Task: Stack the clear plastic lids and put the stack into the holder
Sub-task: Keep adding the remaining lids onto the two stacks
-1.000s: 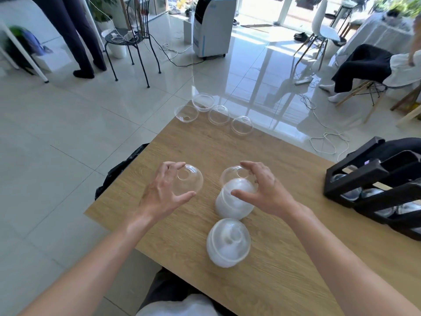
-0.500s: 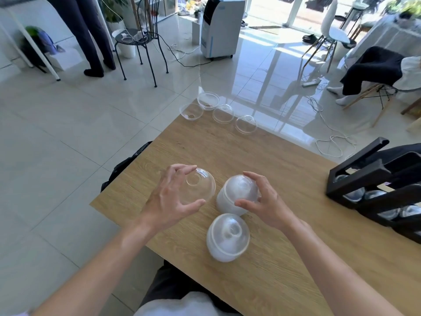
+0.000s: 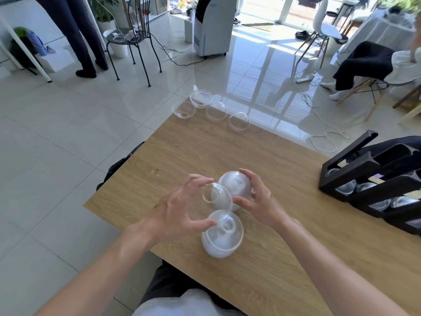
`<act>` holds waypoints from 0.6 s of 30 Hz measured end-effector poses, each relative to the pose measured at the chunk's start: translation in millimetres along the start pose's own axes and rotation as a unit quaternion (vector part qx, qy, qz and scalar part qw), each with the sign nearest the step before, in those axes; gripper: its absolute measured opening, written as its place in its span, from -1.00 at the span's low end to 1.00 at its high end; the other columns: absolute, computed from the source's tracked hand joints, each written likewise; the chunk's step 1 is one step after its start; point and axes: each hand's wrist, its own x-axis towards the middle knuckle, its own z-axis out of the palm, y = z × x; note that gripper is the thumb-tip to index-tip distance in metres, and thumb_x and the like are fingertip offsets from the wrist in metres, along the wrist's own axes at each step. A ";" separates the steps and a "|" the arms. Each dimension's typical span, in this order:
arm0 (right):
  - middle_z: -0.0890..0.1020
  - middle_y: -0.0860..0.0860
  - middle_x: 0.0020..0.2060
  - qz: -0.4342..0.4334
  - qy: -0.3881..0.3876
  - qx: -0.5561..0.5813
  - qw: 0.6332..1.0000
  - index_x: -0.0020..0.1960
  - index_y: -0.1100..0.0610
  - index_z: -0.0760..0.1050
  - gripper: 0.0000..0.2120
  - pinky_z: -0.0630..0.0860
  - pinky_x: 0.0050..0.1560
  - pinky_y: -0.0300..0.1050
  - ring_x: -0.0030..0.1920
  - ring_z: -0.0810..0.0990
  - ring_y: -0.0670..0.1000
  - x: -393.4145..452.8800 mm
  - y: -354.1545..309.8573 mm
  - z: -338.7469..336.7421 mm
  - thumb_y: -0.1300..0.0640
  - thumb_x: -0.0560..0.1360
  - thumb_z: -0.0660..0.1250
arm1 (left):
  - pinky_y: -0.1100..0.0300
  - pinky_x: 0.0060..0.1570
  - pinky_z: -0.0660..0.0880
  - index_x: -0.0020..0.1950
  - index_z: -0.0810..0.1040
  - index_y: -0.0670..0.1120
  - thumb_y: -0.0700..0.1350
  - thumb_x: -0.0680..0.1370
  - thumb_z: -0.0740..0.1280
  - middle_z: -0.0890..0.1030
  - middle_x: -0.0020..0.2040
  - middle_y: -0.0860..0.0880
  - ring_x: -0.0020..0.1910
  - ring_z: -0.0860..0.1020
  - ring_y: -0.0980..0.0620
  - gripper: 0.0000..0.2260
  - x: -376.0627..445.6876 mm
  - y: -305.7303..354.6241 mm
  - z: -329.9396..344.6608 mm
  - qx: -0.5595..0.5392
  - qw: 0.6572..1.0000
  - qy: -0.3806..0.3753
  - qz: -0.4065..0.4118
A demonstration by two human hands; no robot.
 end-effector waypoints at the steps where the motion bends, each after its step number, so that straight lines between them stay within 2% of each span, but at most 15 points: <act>1: 0.43 -0.23 0.39 0.000 -0.001 0.002 1.000 0.50 -0.37 0.21 -0.16 0.51 0.37 0.11 0.35 0.49 -0.13 0.9 0.4 -0.8 -0.46 0.32 0.46 | 0.01 0.16 0.57 0.50 0.26 0.16 0.31 0.39 0.52 0.36 0.40 0.25 0.31 0.48 0.17 -0.22 -0.7 1.6 2.9 0.003 1.000 -0.011 0.005; 4: 0.44 -0.22 0.38 0.006 -0.011 -0.001 1.000 0.50 -0.35 0.23 -0.16 0.50 0.38 0.10 0.37 0.47 -0.13 4.3 0.1 -4.6 -0.40 0.33 0.52 | 0.07 0.22 0.54 0.47 0.27 0.13 0.29 0.39 0.53 0.38 0.39 0.25 0.32 0.44 0.25 -0.24 -2.8 4.8 11.8 0.006 0.999 -0.039 0.011; 7: 0.44 -0.16 0.39 0.005 -0.018 -0.012 1.000 0.53 -0.26 0.24 -0.16 0.52 0.36 0.12 0.38 0.47 -0.10 7.9 -0.5 -9.3 -0.32 0.36 0.56 | 0.17 0.30 0.48 0.46 0.30 0.11 0.23 0.39 0.54 0.36 0.39 0.25 0.36 0.42 0.24 -0.27 -6.8 10.2 25.2 -0.003 0.997 -0.068 0.023; 10: 0.43 -0.16 0.39 0.014 -0.024 -0.004 1.000 0.53 -0.27 0.24 -0.16 0.61 0.22 0.17 0.37 0.48 -0.06 9.7 -1.6 -12.0 -0.28 0.36 0.58 | 0.23 0.28 0.46 0.46 0.33 0.11 0.22 0.39 0.54 0.32 0.41 0.28 0.37 0.40 0.26 -0.28 -10.0 11.6 40.0 -0.003 0.996 -0.081 0.024; 13: 0.42 -0.15 0.40 0.014 -0.025 -0.003 1.000 0.53 -0.27 0.23 -0.15 0.60 0.24 0.17 0.38 0.47 -0.05 11.2 -2.2 -13.1 -0.28 0.37 0.57 | 0.33 0.19 0.43 0.46 0.29 0.23 0.25 0.39 0.52 0.27 0.39 0.32 0.31 0.41 0.28 -0.29 -14.3 5.7 50.3 0.002 0.995 -0.100 0.006; 15: 0.42 -0.15 0.40 0.010 -0.023 -0.013 1.000 0.53 -0.26 0.24 -0.17 0.54 0.33 0.13 0.36 0.47 -0.06 13.3 -2.8 -14.7 -0.27 0.38 0.56 | 0.27 0.16 0.48 0.44 0.28 0.27 0.24 0.37 0.51 0.26 0.36 0.31 0.26 0.44 0.23 -0.29 -16.8 1.9 54.8 0.000 0.994 -0.108 -0.009; 18: 0.42 -0.16 0.39 0.006 -0.025 -0.026 0.999 0.52 -0.29 0.24 -0.19 0.54 0.33 0.08 0.33 0.48 -0.08 14.9 -3.2 -16.5 -0.28 0.38 0.55 | 0.12 0.15 0.55 0.44 0.29 0.25 0.24 0.36 0.51 0.28 0.35 0.29 0.23 0.47 0.18 -0.30 -18.2 0.9 58.0 -0.001 0.994 -0.109 -0.016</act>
